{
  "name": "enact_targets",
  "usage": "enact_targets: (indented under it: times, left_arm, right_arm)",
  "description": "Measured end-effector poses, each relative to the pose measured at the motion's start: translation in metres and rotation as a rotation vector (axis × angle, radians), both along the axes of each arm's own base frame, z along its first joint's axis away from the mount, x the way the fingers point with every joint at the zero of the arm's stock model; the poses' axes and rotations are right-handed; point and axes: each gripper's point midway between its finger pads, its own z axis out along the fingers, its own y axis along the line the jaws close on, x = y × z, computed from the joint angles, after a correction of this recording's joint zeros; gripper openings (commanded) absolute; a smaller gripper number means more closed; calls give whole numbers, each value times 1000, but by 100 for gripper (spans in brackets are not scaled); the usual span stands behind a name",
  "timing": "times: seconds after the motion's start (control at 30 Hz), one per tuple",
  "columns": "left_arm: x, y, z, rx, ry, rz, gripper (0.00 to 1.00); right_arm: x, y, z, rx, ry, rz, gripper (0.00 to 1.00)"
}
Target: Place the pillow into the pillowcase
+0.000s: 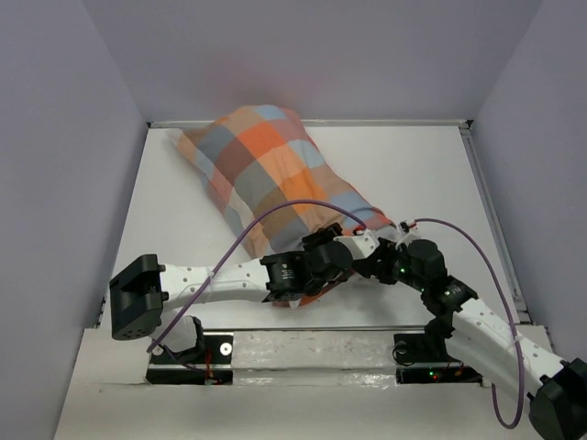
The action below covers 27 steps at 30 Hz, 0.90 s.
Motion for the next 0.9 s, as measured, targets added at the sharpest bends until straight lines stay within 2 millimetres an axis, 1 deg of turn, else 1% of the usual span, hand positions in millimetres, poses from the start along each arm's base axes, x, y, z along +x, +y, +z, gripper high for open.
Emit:
enact_targets:
  times: [0.03, 0.07, 0.1, 0.2, 0.27, 0.37, 0.43, 0.47, 0.5, 0.53, 0.57, 0.6, 0.67, 0.73, 0.8, 0.9]
  left_arm:
    - [3, 1, 2, 2, -17, 12, 23]
    - [6, 2, 6, -2, -36, 24, 13]
    - [8, 2, 10, -16, -48, 35, 0]
    - [11, -1, 20, -55, -71, 45, 0]
    - [8, -2, 29, -122, -62, 40, 0]
    - [-2, -9, 49, -263, -14, -2, 0]
    - [-10, -15, 66, -377, 25, -37, 0]
    - [-15, -19, 74, -429, 49, -60, 0]
    - [-19, -23, 82, -488, 76, -81, 0]
    - [-22, -27, 88, -537, 104, -97, 0]
    - [-26, -32, 92, -579, 132, -119, 0]
    - [-31, -37, 95, -613, 161, -139, 0]
    - [-40, -46, 98, -670, 218, -175, 0]
    - [-49, -52, 101, -709, 265, -200, 0]
    - [-56, -57, 103, -733, 291, -212, 0]
    - [-69, -63, 111, -769, 319, -235, 0]
  right_arm:
    - [1, 2, -1, 7, 3, 7, 82]
    - [1, 6, -2, 19, 3, 17, 83]
    - [3, 8, -2, 28, 1, 24, 84]
    - [7, 15, -2, 59, -8, 35, 85]
    - [12, 19, -2, 75, -16, 38, 84]
    - [23, 28, 1, 107, -36, 41, 72]
    - [30, 34, 1, 127, -45, 41, 49]
    - [34, 37, 2, 140, -46, 33, 35]
    - [37, 39, 1, 144, -54, 32, 18]
    - [43, 42, 5, 165, -72, 21, 8]
    - [45, 44, 6, 167, -81, 23, 8]
    - [49, 46, 9, 180, -87, 14, 1]
    - [60, 52, 17, 205, -119, 8, 0]
    - [74, 60, 29, 230, -154, 6, 0]
    - [88, 68, 48, 259, -208, 4, 0]
    - [103, 77, 69, 300, -267, 3, 0]
